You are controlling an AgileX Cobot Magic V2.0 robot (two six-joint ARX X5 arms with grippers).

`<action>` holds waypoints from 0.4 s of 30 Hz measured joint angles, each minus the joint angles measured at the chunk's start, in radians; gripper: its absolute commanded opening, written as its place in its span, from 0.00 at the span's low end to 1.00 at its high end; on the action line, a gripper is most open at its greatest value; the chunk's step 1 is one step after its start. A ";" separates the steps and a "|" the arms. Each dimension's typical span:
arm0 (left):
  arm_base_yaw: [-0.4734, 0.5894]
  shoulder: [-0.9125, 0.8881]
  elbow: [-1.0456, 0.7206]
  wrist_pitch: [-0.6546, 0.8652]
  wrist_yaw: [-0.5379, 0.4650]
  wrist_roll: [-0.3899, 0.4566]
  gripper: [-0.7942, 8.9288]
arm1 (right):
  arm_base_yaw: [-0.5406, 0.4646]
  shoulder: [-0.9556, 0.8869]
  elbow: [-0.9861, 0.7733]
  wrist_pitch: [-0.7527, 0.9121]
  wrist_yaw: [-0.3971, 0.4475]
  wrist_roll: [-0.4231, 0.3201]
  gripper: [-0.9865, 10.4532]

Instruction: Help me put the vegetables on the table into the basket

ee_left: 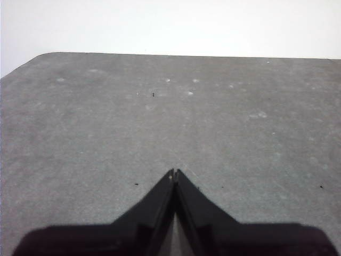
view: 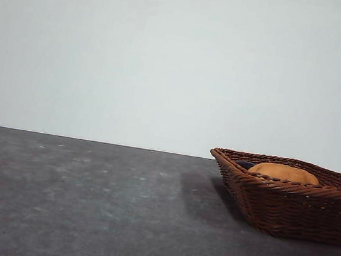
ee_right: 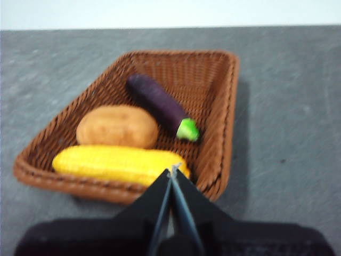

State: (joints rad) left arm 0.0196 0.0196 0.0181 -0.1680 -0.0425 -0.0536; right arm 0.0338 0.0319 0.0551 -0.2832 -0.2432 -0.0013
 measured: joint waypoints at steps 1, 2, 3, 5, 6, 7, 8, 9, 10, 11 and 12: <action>0.000 0.000 0.000 0.000 0.000 0.000 0.08 | 0.004 -0.001 0.000 0.010 0.000 0.003 0.09; 0.000 0.000 0.000 -0.002 0.000 0.000 0.08 | 0.007 -0.005 0.000 0.018 0.001 0.005 0.09; 0.000 0.000 0.000 -0.002 0.000 0.000 0.08 | 0.008 -0.013 0.000 0.020 0.000 0.006 0.09; 0.000 0.001 0.000 -0.002 0.000 0.000 0.08 | 0.011 -0.022 0.000 0.026 0.000 0.006 0.09; 0.000 0.002 0.000 -0.002 0.000 0.000 0.08 | 0.011 -0.022 0.000 0.026 0.002 0.006 0.09; 0.000 0.003 0.000 -0.002 0.000 0.000 0.08 | 0.011 -0.022 -0.002 0.025 0.005 0.008 0.09; 0.000 0.003 0.000 -0.002 0.000 0.000 0.08 | 0.011 -0.022 -0.002 0.023 0.007 0.010 0.09; 0.000 0.003 0.000 -0.002 0.000 0.000 0.08 | 0.011 -0.022 -0.002 0.023 0.008 0.010 0.09; 0.000 0.003 0.000 -0.002 0.000 0.000 0.08 | 0.011 -0.022 -0.002 0.023 0.008 0.010 0.09; 0.000 0.003 0.000 -0.002 0.000 0.000 0.08 | 0.011 -0.022 -0.002 0.023 0.008 0.010 0.09; 0.000 0.003 0.000 -0.002 0.000 0.000 0.08 | 0.011 -0.022 -0.002 0.023 0.008 0.010 0.09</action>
State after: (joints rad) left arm 0.0196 0.0223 0.0181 -0.1703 -0.0425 -0.0536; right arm 0.0448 0.0101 0.0536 -0.2600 -0.2348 0.0086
